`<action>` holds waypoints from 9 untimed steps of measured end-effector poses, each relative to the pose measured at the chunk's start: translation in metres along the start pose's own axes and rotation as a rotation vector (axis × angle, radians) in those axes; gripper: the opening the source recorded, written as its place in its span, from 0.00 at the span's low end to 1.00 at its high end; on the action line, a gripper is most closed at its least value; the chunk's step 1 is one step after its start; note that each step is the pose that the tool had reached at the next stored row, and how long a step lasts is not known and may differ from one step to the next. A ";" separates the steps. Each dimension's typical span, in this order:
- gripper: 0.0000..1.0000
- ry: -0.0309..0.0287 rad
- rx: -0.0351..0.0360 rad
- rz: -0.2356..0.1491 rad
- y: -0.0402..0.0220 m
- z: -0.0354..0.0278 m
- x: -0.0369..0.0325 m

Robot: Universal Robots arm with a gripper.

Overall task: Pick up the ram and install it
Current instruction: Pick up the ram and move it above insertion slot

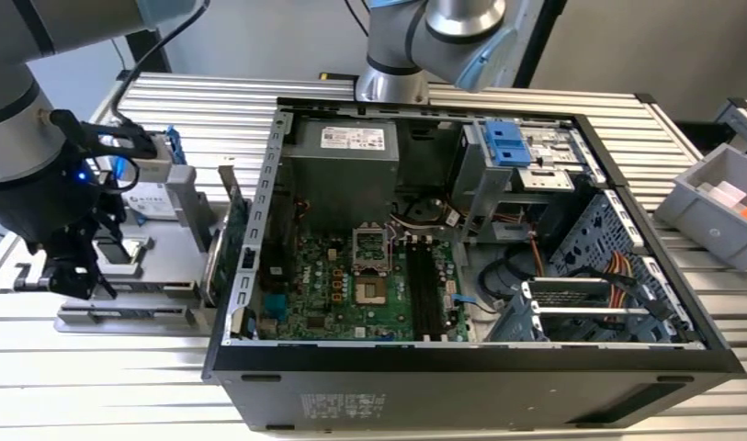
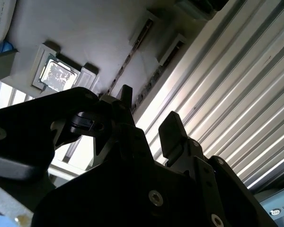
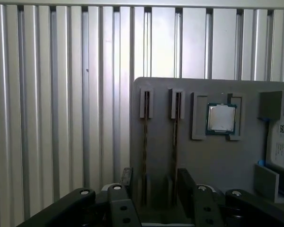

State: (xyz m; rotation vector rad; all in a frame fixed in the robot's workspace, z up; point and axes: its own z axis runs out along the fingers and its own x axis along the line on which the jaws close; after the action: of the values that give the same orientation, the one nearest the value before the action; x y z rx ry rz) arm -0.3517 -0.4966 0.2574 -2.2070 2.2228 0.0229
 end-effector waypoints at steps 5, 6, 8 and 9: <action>1.00 0.0001 -0.0001 0.000 0.0003 0.0065 0.0006; 1.00 0.0003 0.0000 0.000 0.0003 0.0079 0.0006; 1.00 0.0012 0.0001 0.000 0.0002 0.0111 0.0007; 1.00 0.0017 0.0000 0.000 0.0003 0.0125 0.0007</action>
State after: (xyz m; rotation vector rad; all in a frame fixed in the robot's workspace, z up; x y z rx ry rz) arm -0.3520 -0.4971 0.2449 -2.2081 2.2234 0.0210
